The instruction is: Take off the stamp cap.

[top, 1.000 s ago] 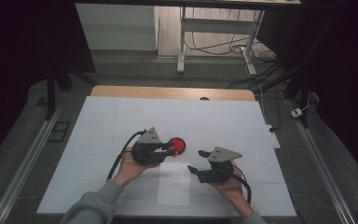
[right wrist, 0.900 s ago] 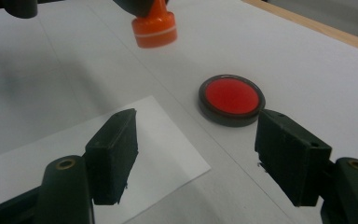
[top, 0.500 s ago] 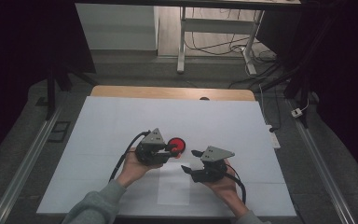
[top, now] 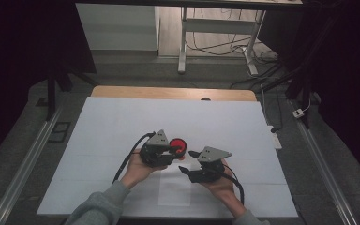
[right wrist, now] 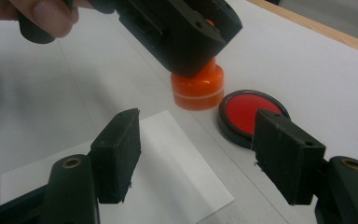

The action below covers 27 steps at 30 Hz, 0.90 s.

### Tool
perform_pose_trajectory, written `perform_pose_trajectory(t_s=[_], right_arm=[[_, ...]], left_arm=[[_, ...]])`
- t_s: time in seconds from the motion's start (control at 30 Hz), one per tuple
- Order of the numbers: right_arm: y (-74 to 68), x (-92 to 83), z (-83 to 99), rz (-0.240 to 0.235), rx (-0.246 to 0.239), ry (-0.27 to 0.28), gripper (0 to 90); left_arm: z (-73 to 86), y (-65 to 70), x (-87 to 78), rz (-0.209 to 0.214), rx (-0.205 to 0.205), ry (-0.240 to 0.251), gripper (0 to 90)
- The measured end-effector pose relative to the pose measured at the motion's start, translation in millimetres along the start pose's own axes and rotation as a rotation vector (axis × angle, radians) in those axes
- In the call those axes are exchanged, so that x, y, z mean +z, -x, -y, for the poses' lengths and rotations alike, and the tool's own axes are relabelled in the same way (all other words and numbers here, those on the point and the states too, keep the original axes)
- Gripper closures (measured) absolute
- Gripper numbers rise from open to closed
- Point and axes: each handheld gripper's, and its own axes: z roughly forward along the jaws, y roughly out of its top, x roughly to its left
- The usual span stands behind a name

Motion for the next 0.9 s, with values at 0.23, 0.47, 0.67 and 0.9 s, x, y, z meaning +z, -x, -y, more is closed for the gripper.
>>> perform_pose_trajectory(t_s=[0.23,0.47,0.67,0.9], right_arm=[[-1.8,3.1,-1.4,0.006,-0.004,-0.001,35.4],[-2.5,5.0,-2.1,0.024,-0.001,-0.004,43.5],[-2.0,4.9,-2.9,0.028,-0.002,-0.005,47.5],[-1.6,6.3,-3.0,0.025,-0.005,-0.008,50.7]], left_arm=[[-0.3,1.8,2.9,0.005,0.004,-0.005,72.2],[-0.4,2.5,4.6,0.008,0.005,-0.006,72.2],[-0.4,2.9,4.7,0.009,0.006,-0.006,72.2],[-0.3,3.3,4.9,0.01,0.009,-0.007,72.2]])
